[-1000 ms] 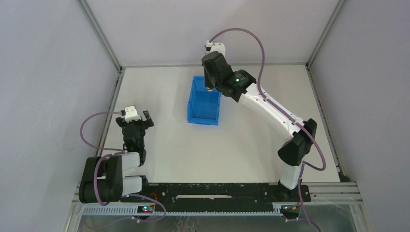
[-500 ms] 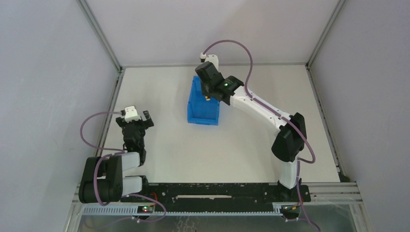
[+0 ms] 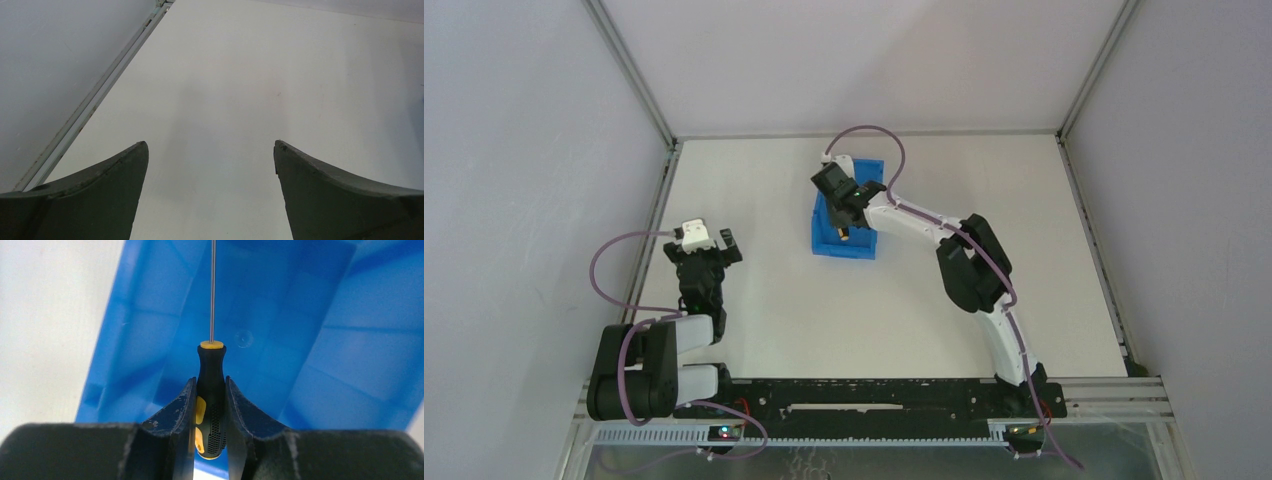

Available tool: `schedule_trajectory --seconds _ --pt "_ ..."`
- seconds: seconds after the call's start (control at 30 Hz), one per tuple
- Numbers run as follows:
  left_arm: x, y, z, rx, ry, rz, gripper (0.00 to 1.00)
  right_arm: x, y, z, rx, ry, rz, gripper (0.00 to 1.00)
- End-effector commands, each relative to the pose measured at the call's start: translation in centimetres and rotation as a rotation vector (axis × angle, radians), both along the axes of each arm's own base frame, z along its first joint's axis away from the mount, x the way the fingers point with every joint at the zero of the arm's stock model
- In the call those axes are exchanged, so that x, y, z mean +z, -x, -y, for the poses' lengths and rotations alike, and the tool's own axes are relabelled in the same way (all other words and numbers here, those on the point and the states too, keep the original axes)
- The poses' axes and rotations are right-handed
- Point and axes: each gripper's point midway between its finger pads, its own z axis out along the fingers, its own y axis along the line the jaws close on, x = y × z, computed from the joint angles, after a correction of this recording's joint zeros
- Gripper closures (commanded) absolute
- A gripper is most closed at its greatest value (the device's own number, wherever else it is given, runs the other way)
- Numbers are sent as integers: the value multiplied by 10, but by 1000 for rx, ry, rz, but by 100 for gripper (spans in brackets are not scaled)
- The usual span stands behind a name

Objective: Put the screwdriver in the bin
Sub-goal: Place the screwdriver in the bin.

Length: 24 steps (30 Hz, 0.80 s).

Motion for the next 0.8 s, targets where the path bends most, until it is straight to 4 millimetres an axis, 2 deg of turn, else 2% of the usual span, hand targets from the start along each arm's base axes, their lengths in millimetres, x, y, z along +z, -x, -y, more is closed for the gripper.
schedule_trajectory --seconds 0.0,0.13,0.23,0.3,0.5,0.77 --pt "21 -9 -1 7 1 61 0 -1 -17 -8 -26 -55 24 73" --pt "21 -9 -1 7 1 62 0 -25 -20 -4 -36 -35 -11 73" --pt "21 -9 -1 7 1 63 0 -36 -20 -3 -39 -32 -29 70" --pt "21 -9 0 6 1 62 0 -39 -21 -2 -44 -26 -33 65" --pt "21 -9 -1 7 1 61 0 -21 -21 3 -57 -27 -6 43" --pt "22 -9 -1 7 1 64 0 7 -19 6 -59 -34 38 40"
